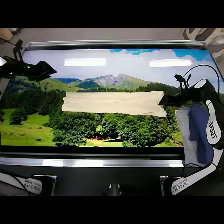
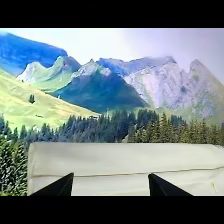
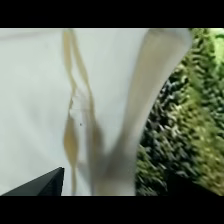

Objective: Fold the shirts.

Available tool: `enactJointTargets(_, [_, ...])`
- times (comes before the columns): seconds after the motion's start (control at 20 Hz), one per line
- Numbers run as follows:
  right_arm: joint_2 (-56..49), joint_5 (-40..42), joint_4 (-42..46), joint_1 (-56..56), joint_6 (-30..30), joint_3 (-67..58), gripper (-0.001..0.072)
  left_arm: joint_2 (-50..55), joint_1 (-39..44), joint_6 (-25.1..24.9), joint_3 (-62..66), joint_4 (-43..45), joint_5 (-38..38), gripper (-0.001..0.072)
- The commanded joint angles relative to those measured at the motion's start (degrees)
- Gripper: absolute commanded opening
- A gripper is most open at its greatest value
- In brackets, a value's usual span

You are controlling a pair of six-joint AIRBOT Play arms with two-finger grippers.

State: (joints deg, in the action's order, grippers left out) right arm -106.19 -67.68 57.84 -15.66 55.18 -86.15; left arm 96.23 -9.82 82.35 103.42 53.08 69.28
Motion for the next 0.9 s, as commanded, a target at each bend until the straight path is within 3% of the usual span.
enactJointTargets(0.0, [-2.8,-1.4,-7.8,0.3,1.2,0.0,0.0719,-4.1,2.2,0.0,0.3,0.0,-0.1,0.0575])
enactJointTargets(0.1, [-3.8,-0.9,-7.8,2.0,3.2,0.0,0.0713,-5.0,4.4,0.0,0.3,0.0,0.0,0.0575])
enactJointTargets(0.15, [-3.9,-0.9,-7.8,2.8,3.8,0.0,0.0657,-5.0,5.5,0.0,0.3,0.0,-0.1,0.0575])
enactJointTargets(0.2, [-3.7,-0.9,-8.2,3.4,3.8,-0.1,0.0412,-4.8,6.9,0.0,0.2,0.0,-0.2,0.0574])
enactJointTargets(0.25, [-3.1,-1.2,-9.5,3.6,3.7,-0.1,0.0085,-4.5,8.4,0.0,-0.1,0.0,-0.4,0.0535])
enactJointTargets(0.3, [-2.1,-1.3,-11.3,3.5,3.5,-0.1,0.0024,-3.9,10.4,0.0,-0.7,0.0,-0.8,0.0343])
enactJointTargets(0.35, [-0.4,-1.2,-12.4,3.5,2.7,-0.1,0.0024,-2.9,12.7,0.0,-1.4,0.0,-1.8,0.0098])
enactJointTargets(0.4, [1.6,-1.2,-12.5,3.6,2.4,-0.2,0.0023,-1.4,15.4,-0.1,-1.9,0.0,-2.9,0.0026])
enactJointTargets(0.65, [13.9,-5.9,-12.5,3.6,2.4,-0.2,0.0023,12.0,30.5,0.2,-2.0,-2.6,-7.6,0.0026])
enactJointTargets(0.85, [22.2,-12.7,-12.5,3.6,2.7,-0.2,0.0023,19.9,38.1,0.2,-2.0,-14.4,-12.8,0.0026])
